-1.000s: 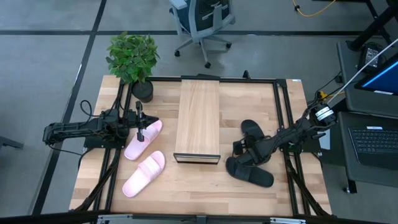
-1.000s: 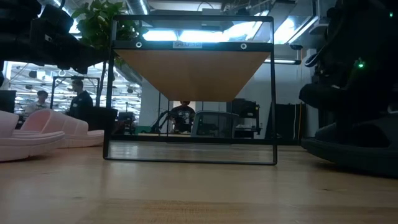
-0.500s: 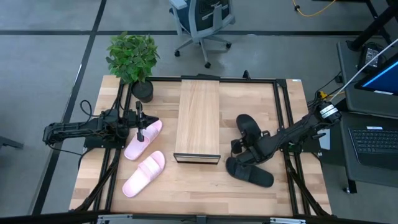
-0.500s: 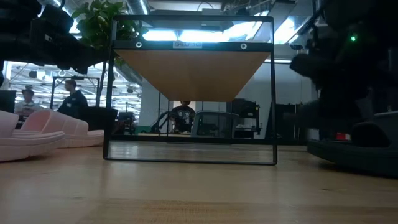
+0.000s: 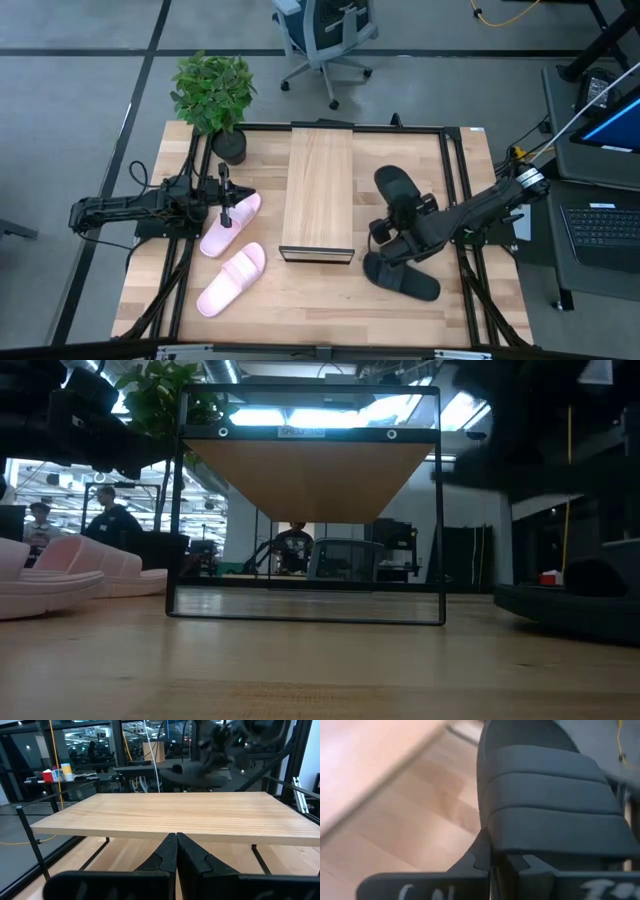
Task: Pick and place slides into the shelf
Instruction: Put the top black slide on the shelf
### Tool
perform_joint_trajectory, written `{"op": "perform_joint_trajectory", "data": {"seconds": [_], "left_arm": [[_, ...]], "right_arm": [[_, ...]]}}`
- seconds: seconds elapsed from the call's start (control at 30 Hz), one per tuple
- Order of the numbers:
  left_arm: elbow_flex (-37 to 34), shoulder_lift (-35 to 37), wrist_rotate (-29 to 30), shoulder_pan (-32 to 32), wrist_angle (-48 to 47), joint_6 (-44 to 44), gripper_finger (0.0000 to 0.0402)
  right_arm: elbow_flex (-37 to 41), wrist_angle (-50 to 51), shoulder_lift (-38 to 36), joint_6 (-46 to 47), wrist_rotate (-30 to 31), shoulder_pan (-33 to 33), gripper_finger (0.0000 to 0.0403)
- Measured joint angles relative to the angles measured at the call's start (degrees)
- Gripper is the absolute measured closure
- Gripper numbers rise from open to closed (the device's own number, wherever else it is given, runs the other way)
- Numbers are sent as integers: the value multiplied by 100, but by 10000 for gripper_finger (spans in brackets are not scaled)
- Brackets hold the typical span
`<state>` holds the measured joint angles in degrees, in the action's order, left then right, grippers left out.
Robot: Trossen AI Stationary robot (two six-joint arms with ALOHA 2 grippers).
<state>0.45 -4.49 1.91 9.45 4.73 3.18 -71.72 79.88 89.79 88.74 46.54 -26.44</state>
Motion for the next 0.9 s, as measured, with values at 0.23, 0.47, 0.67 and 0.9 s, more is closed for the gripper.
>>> {"op": "perform_joint_trajectory", "data": {"seconds": [0.23, 0.47, 0.67, 0.9], "left_arm": [[0, 2, -2, 0, 0, 0, 401], [-2, 1, -2, 1, 0, -4, 401], [0, 2, -2, 2, 0, -4, 401], [-2, 0, -2, 0, 0, -5, 401]], "right_arm": [[-864, 199, 1, -1420, 453, 79, 391], [-1348, -172, 1, -3378, 380, 425, 391], [-1634, -1320, 1, -5568, -271, 894, 391], [-1801, -2183, 3, -7503, -1500, 1676, 391]]}}
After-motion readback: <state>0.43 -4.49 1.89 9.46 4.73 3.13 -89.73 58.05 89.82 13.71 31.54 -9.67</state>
